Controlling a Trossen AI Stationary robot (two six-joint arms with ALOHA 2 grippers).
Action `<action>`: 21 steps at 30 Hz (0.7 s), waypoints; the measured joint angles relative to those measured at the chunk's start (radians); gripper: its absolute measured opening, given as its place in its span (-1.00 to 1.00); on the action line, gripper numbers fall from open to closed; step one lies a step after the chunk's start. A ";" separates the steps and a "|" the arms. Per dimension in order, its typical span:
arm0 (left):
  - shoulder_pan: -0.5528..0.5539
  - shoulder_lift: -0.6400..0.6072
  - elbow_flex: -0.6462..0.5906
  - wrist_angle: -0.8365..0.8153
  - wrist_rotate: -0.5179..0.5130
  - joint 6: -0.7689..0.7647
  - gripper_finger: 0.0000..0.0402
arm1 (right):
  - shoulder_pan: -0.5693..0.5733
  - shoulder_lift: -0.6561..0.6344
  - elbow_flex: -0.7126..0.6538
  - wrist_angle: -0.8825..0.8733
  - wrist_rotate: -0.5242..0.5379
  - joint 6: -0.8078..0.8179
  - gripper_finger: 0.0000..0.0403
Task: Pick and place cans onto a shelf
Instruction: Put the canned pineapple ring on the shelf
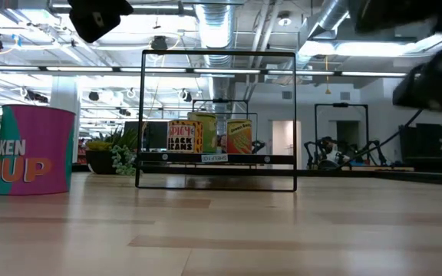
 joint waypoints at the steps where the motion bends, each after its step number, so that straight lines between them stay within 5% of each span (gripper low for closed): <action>1: -0.001 0.000 0.000 0.000 0.000 0.001 -0.64 | 0.000 0.000 0.000 -0.005 -0.003 -0.001 0.14; 8: -0.001 0.000 0.000 0.000 -0.001 0.008 -0.64 | -0.007 0.007 0.002 -0.008 -0.027 0.026 -0.01; 17: 0.000 0.000 0.000 0.001 -0.003 0.008 -0.64 | -0.019 0.000 0.002 -0.010 -0.033 0.031 -0.85; 21: 0.000 0.000 0.000 0.002 -0.008 0.008 -0.64 | -0.028 -0.014 0.001 -0.029 -0.032 0.018 -0.93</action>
